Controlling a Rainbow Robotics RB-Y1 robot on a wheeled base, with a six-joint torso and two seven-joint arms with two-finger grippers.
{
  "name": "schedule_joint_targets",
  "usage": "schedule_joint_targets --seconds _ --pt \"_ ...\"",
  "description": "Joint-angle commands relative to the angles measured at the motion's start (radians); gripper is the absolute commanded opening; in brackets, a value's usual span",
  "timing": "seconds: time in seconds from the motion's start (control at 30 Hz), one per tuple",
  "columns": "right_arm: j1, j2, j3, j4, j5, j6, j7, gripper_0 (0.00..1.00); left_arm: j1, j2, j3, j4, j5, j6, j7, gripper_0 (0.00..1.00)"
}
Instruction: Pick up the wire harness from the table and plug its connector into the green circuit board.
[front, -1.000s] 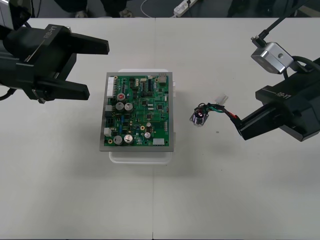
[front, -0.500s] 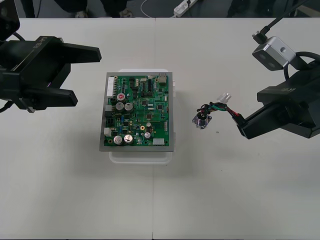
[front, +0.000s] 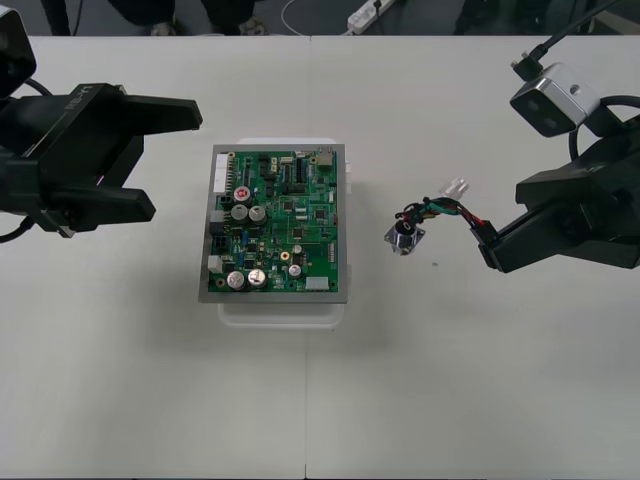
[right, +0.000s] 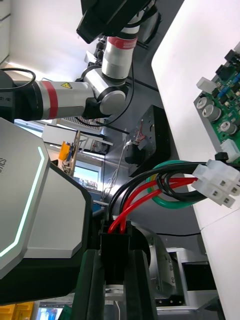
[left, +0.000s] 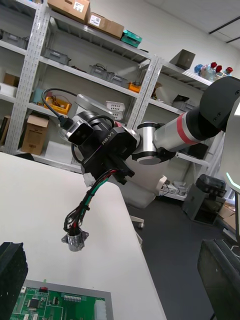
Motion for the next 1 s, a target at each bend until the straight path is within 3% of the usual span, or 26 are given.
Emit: schedule_joint_targets --seconds 0.03,1.0 --pt "0.002 -0.026 0.019 -0.005 -0.032 0.002 -0.013 0.0 0.02 -0.033 0.03 -0.031 0.019 -0.032 -0.082 1.0" --pt "0.004 -0.035 0.108 -0.002 -0.185 0.002 -0.12 0.0 0.05 -0.039 0.036 -0.031 0.022 -0.032 -0.179 1.0"
